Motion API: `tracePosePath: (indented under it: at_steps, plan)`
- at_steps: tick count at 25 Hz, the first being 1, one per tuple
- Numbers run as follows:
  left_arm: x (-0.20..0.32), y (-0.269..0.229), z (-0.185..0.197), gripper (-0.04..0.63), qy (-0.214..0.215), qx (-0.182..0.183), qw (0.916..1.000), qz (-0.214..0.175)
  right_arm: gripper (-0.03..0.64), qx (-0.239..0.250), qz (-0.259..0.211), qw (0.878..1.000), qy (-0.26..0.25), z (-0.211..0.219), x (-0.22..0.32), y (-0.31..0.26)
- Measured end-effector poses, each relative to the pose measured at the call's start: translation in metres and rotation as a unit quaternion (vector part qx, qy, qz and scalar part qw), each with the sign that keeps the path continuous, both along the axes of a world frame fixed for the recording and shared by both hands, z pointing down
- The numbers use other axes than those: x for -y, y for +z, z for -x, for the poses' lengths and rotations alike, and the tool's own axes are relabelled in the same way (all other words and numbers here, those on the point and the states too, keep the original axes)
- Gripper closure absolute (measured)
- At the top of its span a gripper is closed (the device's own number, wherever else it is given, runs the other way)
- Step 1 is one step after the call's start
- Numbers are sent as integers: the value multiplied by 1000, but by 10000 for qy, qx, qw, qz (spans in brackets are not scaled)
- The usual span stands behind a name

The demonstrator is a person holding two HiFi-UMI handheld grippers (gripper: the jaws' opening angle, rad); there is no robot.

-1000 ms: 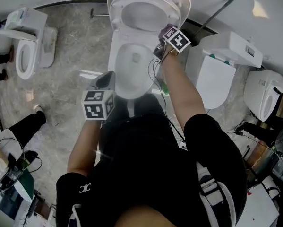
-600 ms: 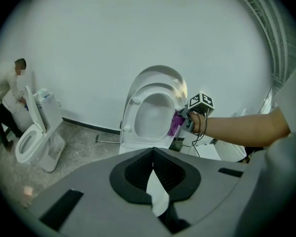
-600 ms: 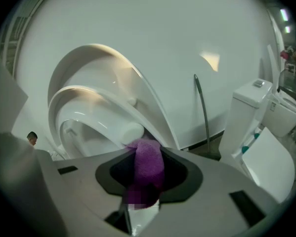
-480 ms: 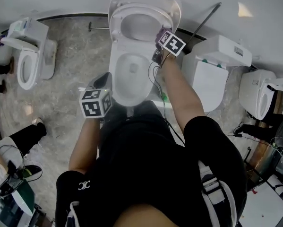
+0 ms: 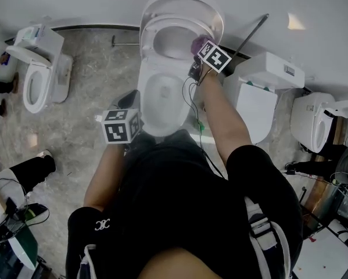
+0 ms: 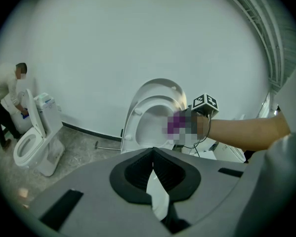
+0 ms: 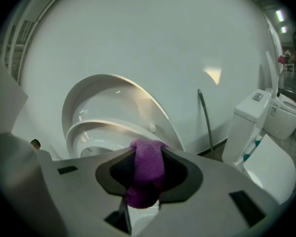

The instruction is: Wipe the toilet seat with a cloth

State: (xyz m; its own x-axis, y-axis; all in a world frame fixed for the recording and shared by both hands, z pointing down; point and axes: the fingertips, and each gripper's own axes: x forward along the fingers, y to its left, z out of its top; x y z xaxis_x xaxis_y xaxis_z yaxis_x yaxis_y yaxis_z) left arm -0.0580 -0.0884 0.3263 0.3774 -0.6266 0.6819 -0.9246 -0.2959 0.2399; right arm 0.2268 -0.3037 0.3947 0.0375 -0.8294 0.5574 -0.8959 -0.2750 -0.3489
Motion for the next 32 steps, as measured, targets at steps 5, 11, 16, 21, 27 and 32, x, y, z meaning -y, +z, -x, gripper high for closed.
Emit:
tracePosePath:
  at_steps: [5,11,16,21,27,32]
  plan:
    - [-2,0,13,586,-41,-7,10000,29,497,-127,-157,9997,-139,21,15,-15]
    - [6,-11,26,586,-5,8,10000,-93,497,-358,-313,9988,-117,44,31,-33]
    - [10,-13,28,586,0,3,9999,-147,497,-594,-624,9936,-737,71,38,-51]
    - [12,-28,35,586,-47,12,9995,-312,497,-810,-848,9789,-1674,117,38,-64]
    - [22,-49,46,584,-162,63,9982,-576,497,-923,-1125,9648,-2192,141,0,-89]
    - [40,-61,27,584,212,62,9948,-990,497,-693,-1394,9631,-2195,127,-51,-116]
